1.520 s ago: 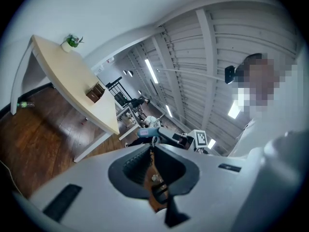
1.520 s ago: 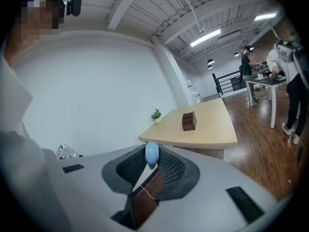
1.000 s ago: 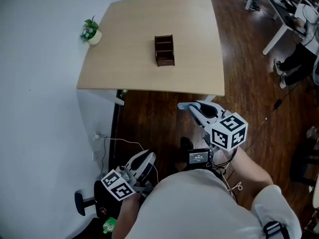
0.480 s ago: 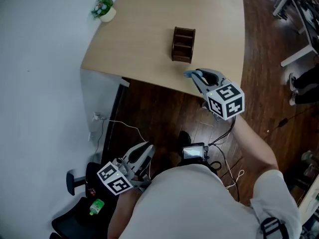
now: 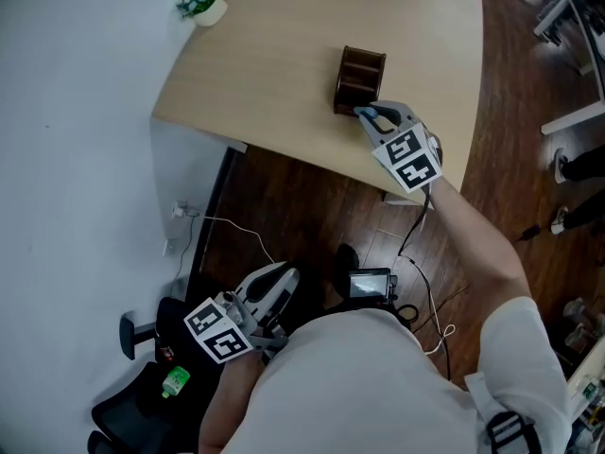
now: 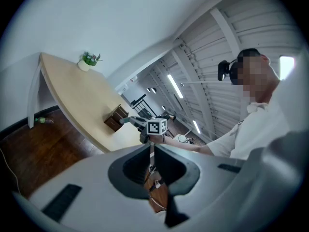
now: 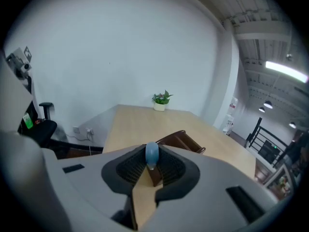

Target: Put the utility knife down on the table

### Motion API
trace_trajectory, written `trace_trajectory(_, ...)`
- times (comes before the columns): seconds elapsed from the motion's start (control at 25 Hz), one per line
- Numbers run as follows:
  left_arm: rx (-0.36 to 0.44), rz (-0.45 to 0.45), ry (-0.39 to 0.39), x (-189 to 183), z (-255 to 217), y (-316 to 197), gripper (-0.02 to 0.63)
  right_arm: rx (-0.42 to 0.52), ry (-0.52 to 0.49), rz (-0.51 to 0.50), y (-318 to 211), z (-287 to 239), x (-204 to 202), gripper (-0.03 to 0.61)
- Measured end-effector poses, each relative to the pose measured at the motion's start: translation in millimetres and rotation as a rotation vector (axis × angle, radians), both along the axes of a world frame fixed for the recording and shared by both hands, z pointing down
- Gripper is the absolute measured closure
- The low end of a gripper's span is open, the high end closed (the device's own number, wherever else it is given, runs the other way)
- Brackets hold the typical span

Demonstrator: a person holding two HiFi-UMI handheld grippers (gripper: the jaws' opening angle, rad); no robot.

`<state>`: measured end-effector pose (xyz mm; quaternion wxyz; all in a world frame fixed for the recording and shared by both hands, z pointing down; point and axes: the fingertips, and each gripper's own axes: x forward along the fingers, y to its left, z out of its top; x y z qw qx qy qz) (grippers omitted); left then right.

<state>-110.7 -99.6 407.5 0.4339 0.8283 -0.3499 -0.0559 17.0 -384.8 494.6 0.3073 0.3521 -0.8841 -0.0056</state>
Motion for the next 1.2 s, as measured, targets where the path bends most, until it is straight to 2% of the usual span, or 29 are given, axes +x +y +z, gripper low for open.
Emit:
trace_trajectory(0.32, -0.003, 0.084, 0.051, -8.2, 8.3, -38.8, 0.609, 0.112, 0.219, -0.090, -22.6, 25.6, -29.4, 0.508)
trace_trajectory(0.52, 0.007, 0.161, 0.055, -15.8, 1.2, -71.2, 0.609, 0.117, 0.301, -0.102, -34.3, 43.3, -38.4, 0.508)
trace_trajectory(0.84, -0.030, 0.214, 0.075, -25.1, 11.0, -91.0, 0.609, 0.138, 0.428, -0.121, -46.7, 73.9, -44.6, 0.508)
trace_trajectory(1.0, -0.031, 0.219, 0.071, -29.9, 12.6, -96.6, 0.609, 0.139, 0.445, -0.116, -49.3, 81.5, -43.8, 0.507)
trace_trajectory(1.2, -0.030, 0.215, 0.068, -29.2, 10.1, -88.4, 0.609, 0.100, 0.421, -0.121, -37.9, 83.1, -40.2, 0.506)
